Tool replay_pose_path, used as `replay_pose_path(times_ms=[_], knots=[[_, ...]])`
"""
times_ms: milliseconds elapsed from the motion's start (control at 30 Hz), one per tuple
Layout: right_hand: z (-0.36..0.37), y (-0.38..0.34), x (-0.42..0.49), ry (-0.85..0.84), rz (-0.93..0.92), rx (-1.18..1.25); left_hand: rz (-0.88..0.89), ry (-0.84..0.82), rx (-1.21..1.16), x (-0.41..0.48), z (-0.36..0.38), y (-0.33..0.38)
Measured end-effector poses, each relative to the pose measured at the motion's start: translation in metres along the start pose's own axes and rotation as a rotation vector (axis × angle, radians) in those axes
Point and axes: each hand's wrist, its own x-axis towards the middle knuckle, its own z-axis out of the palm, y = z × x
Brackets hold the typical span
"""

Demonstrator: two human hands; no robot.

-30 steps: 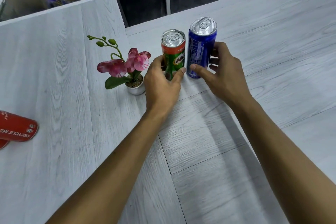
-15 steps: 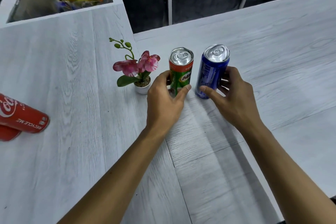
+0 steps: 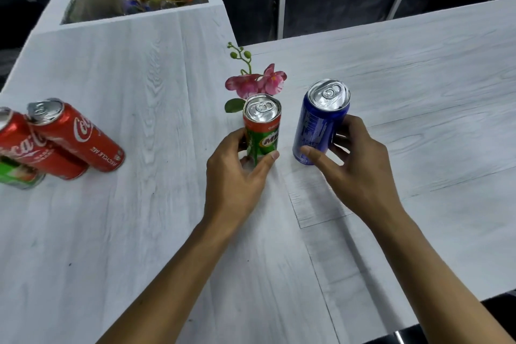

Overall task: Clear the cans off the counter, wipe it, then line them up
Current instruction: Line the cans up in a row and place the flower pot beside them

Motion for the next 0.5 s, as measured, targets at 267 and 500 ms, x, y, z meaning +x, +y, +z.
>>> replay_pose_path(times_ms=[267,500], knots=[[0.043,-0.037,-0.026,-0.070,-0.027,0.022,-0.009,0.069,0.013,-0.017,-0.056,-0.015],[0.082,-0.068,-0.035,-0.108,-0.048,0.039,-0.036,0.127,0.030,-0.020,-0.105,-0.031]])
